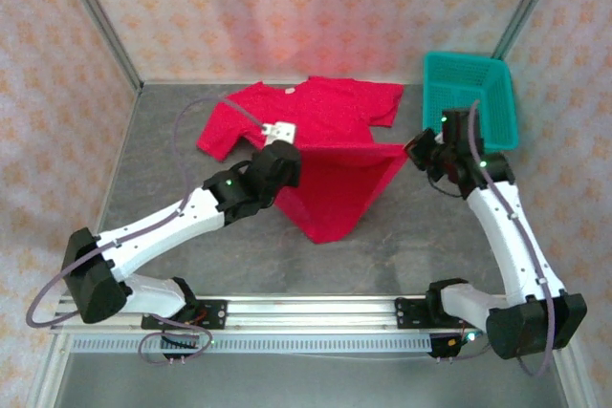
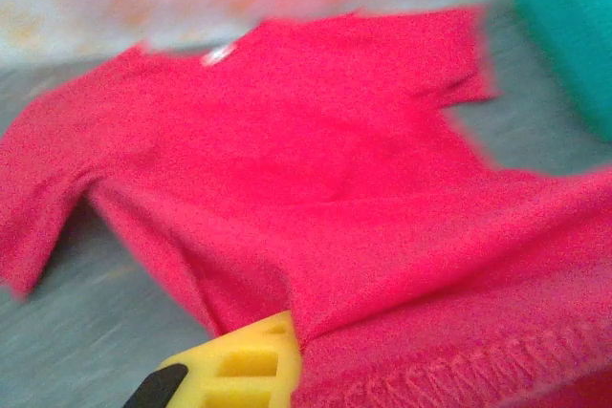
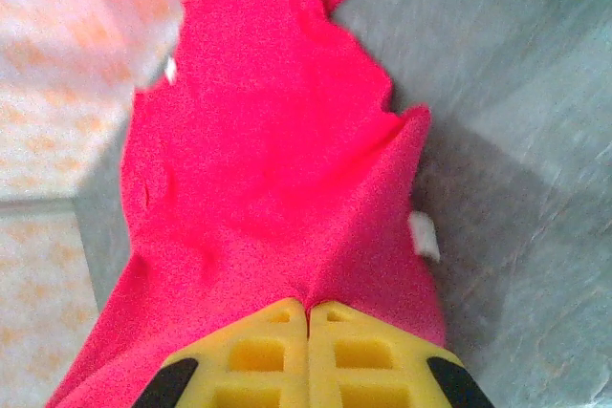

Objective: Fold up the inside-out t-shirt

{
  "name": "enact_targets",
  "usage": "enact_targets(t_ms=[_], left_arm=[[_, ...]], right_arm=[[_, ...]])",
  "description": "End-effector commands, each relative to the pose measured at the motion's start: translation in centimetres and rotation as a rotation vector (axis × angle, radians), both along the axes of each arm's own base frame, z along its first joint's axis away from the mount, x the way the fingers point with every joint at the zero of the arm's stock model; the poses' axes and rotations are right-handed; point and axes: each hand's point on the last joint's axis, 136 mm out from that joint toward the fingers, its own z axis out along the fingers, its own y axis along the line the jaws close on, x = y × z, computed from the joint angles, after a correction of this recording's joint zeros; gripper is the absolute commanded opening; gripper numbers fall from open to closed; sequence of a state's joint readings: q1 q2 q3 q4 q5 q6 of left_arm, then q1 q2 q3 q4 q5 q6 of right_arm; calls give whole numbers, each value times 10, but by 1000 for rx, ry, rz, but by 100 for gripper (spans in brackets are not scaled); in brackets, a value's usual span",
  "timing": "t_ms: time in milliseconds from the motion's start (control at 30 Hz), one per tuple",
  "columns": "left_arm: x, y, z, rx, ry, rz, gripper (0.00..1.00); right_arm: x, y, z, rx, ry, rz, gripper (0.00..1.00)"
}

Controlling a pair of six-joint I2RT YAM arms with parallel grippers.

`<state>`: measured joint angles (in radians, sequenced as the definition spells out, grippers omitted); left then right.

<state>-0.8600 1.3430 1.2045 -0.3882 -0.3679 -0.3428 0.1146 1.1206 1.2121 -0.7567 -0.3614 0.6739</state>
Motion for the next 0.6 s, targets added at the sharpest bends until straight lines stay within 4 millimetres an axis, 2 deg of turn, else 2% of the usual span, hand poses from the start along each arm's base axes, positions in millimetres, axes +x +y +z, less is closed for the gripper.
enact_targets(t_ms=[0, 67, 133, 200, 333, 367, 433, 467, 567], left_arm=[[-30, -50, 35, -47, 44, -189, 0], [-36, -74, 41, -120, 74, -254, 0], [-33, -82, 31, -119, 96, -252, 0], [-24, -83, 11, -69, 118, -219, 0], [-8, -91, -35, -38, 217, -181, 0], [-5, -94, -45, -45, 245, -175, 0], [3, -102, -60, -87, 300, -162, 0], [5, -106, -66, -108, 324, -163, 0], [14, -121, -74, -157, 382, -163, 0]], right_arm=[[-6, -47, 20, -157, 3, -82, 0], [-3, -58, 26, -179, -3, -102, 0], [2, -63, 20, -196, 14, -107, 0], [6, -65, 4, -209, 50, -103, 0], [11, -68, -50, -235, 163, -98, 0], [11, -71, -57, -247, 179, -103, 0], [12, -72, -69, -258, 202, -95, 0], [12, -72, -73, -262, 211, -91, 4], [16, -73, -77, -279, 225, -78, 9]])
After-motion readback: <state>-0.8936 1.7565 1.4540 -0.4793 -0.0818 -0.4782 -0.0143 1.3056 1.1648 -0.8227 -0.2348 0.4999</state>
